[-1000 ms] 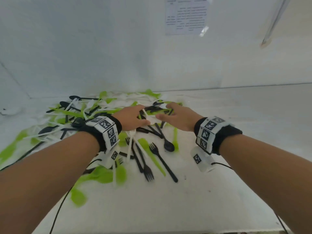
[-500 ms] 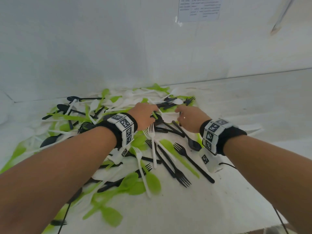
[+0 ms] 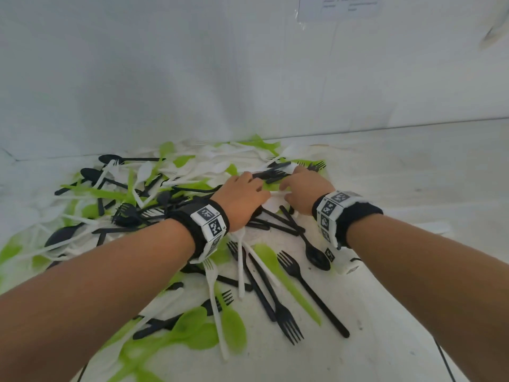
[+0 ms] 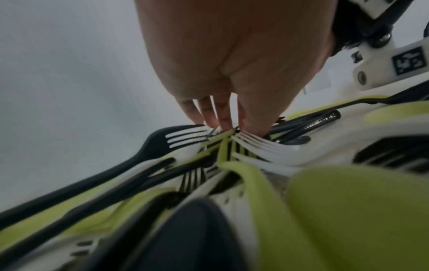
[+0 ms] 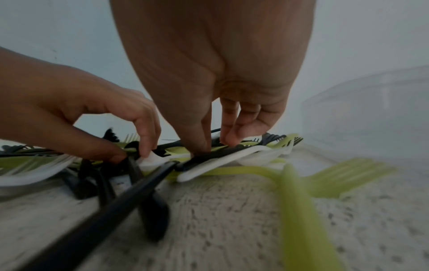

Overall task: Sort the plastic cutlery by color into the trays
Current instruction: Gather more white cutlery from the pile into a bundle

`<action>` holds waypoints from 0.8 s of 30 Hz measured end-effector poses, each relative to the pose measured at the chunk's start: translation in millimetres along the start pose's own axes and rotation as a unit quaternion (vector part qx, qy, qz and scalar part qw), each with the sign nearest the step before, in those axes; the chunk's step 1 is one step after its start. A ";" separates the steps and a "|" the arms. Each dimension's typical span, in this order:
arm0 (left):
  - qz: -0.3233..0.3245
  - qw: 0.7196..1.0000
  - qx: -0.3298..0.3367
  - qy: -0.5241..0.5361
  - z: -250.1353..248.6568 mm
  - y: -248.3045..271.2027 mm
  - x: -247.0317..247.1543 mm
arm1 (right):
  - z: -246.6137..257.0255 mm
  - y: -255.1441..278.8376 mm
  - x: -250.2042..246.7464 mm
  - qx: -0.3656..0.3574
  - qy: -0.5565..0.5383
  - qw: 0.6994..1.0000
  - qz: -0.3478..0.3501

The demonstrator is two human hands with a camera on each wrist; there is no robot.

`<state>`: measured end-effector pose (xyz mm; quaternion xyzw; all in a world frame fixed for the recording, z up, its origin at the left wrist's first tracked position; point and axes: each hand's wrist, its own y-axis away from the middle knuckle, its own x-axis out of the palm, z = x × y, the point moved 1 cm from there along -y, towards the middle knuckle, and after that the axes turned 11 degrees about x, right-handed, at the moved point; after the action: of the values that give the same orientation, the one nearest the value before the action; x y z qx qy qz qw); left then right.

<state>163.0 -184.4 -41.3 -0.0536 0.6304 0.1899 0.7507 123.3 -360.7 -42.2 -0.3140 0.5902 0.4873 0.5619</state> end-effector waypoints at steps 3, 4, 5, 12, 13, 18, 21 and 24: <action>-0.023 0.999 0.001 0.038 6.0 1.6 -2.4 | 3.2 -4.2 0.4 -0.010 0.004 1.000 -0.007; -0.026 0.999 -0.004 0.042 7.6 1.5 -2.8 | 4.3 -5.2 0.1 -0.013 0.007 1.000 -0.006; -0.023 0.999 -0.009 0.037 9.1 1.1 -2.5 | 5.0 -6.0 -0.6 -0.015 0.010 1.000 -0.005; 0.038 0.999 -0.016 0.024 18.2 -4.4 -1.1 | 9.8 -1.3 -9.9 -0.051 0.020 0.998 -0.011; 0.044 0.999 -0.017 0.028 20.3 -3.4 -1.3 | 11.1 0.1 -9.7 -0.054 0.022 0.998 -0.011; 0.005 0.999 -0.013 0.047 30.9 5.5 -5.1 | 17.2 5.1 -10.1 -0.050 -0.023 0.998 -0.011; -0.055 0.996 -0.001 0.070 35.4 13.9 -6.0 | 20.6 5.6 -10.3 -0.041 -0.078 0.996 -0.027; -0.003 0.993 0.001 0.116 37.1 24.3 -2.5 | 21.8 6.5 -11.8 -0.022 -0.157 0.987 -0.029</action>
<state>188.5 -150.7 -27.6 -0.0764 0.7132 0.1791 0.6734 127.1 -340.4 -27.0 -0.2625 0.4745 0.5267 0.6546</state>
